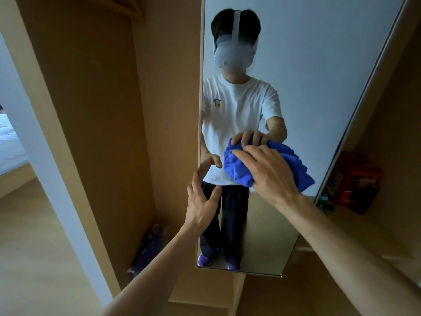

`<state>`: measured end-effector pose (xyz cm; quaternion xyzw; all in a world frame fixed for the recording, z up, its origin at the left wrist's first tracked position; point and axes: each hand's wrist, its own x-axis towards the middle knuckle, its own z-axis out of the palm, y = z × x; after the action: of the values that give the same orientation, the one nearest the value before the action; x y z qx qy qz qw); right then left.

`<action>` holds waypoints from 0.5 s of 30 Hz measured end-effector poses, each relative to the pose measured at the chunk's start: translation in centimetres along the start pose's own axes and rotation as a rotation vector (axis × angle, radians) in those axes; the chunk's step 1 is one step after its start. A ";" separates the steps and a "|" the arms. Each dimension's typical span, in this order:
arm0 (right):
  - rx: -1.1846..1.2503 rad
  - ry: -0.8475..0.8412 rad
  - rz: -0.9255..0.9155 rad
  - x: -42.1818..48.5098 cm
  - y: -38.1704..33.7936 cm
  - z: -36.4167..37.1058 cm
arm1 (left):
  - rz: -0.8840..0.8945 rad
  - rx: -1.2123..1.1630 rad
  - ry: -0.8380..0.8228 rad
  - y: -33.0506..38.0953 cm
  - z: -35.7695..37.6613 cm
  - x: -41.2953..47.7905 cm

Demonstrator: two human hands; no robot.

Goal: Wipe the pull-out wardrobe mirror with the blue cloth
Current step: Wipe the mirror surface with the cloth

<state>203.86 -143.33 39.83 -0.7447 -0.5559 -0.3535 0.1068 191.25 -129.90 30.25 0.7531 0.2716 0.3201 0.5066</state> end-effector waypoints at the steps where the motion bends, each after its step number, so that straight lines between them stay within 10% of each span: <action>1: -0.008 0.009 -0.001 0.4 0.7 -0.8 | -0.005 0.006 0.016 0.1 0.3 0.0; 15: 0.017 0.030 -0.042 -1.9 1.8 1.3 | -0.047 0.088 0.159 0.9 2.6 -0.3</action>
<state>205.73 -144.69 38.13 -0.7265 -0.5729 -0.3620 0.1139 193.09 -131.91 30.34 0.7401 0.3423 0.3550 0.4573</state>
